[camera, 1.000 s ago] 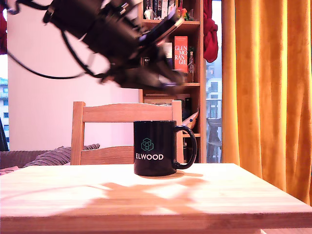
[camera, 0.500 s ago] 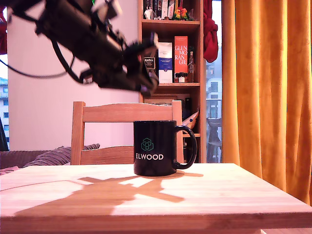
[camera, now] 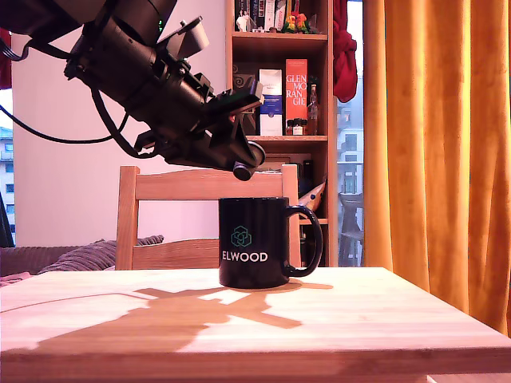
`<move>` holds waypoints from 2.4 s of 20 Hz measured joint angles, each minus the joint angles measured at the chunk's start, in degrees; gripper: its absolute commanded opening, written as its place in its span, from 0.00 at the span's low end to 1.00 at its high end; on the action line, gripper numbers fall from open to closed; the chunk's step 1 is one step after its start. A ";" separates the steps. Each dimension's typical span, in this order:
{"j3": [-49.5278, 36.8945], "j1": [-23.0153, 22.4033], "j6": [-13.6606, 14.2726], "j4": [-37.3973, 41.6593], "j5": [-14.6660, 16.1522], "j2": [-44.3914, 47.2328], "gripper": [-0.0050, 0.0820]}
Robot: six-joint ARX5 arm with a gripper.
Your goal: Pick up the coffee capsules on the table and drop them inside the coffee cup
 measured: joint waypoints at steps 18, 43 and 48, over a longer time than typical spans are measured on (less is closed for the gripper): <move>0.00 -0.61 -0.04 -1.25 1.92 0.00 0.23; 0.00 -0.61 -0.02 -6.38 9.33 -0.68 0.04; 0.00 -0.66 0.07 -7.08 10.08 -8.41 0.04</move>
